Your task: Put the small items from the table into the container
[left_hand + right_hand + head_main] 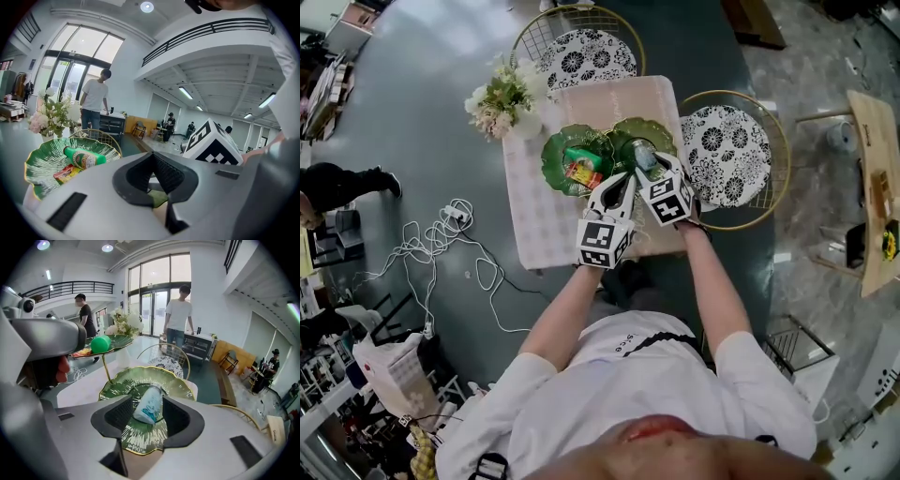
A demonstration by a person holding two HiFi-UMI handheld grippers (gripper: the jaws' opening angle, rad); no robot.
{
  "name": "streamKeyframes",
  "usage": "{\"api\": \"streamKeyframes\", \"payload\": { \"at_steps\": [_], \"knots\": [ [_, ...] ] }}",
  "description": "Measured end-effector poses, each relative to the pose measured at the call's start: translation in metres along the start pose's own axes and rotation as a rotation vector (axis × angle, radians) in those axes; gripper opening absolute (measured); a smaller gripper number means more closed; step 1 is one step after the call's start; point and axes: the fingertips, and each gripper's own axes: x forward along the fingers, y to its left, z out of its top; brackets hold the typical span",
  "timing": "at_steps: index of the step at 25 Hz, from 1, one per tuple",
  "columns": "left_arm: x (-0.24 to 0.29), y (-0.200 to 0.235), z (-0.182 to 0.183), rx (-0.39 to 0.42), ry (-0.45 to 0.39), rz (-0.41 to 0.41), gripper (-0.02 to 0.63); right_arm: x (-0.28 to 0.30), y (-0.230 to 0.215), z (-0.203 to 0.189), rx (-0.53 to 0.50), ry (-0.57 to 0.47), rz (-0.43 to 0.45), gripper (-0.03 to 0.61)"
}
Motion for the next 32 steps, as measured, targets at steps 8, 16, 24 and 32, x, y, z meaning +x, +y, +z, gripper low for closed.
{"api": "streamKeyframes", "payload": {
  "at_steps": [8, 16, 24, 32],
  "knots": [
    [-0.011, -0.004, 0.009, 0.007, -0.018, -0.010, 0.006, -0.032, 0.007, 0.025, 0.080, -0.123, -0.015, 0.188],
    [-0.036, -0.010, 0.019, 0.026, -0.037, -0.024, 0.006, -0.078, 0.033, 0.046, 0.191, -0.286, -0.050, 0.054],
    [-0.074, -0.023, 0.030, 0.052, -0.062, -0.067, 0.006, -0.116, 0.068, 0.055, 0.275, -0.362, -0.082, 0.028],
    [-0.125, -0.025, 0.032, 0.073, -0.068, -0.087, 0.006, -0.151, 0.118, 0.061, 0.298, -0.429, -0.100, 0.018]
  ]
}}
